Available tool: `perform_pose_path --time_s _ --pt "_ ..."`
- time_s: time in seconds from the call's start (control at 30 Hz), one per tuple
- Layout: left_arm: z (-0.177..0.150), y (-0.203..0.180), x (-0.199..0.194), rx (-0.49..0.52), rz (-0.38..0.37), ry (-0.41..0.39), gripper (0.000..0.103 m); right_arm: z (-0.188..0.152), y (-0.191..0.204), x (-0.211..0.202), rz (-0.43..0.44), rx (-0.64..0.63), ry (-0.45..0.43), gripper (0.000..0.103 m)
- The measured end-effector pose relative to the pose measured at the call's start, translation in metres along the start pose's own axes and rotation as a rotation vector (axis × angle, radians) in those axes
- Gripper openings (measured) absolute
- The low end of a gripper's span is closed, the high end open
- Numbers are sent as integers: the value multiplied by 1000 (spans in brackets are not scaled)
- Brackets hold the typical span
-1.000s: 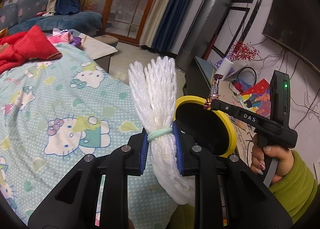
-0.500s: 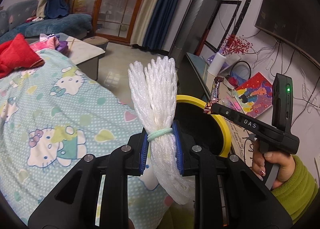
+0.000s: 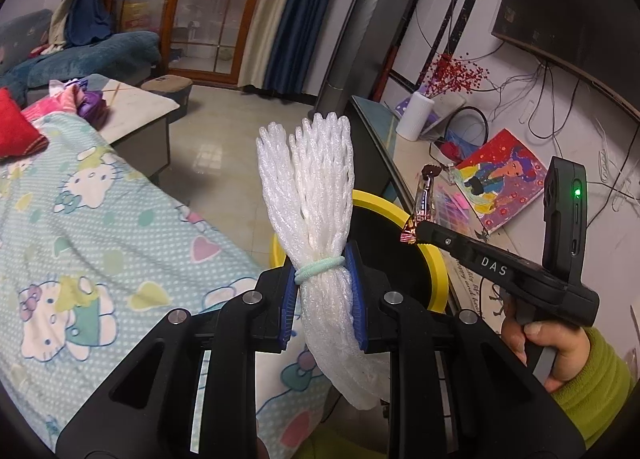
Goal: Collect trash
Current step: 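Carry the white netting and chocolate wrapper in both tools over the bin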
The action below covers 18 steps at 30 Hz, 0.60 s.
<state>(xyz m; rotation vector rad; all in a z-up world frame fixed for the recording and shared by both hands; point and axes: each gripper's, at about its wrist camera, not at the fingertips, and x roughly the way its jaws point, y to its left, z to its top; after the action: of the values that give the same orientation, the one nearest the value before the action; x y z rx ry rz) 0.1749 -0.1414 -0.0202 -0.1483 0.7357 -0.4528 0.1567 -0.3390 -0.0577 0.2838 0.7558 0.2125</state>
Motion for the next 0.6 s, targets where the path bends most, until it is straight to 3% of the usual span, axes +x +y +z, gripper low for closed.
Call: perform_pose_path --time_s 0.6 --pt "1 -24 44 62 -14 58 17 -17 -31 7 -46 65 34 10"
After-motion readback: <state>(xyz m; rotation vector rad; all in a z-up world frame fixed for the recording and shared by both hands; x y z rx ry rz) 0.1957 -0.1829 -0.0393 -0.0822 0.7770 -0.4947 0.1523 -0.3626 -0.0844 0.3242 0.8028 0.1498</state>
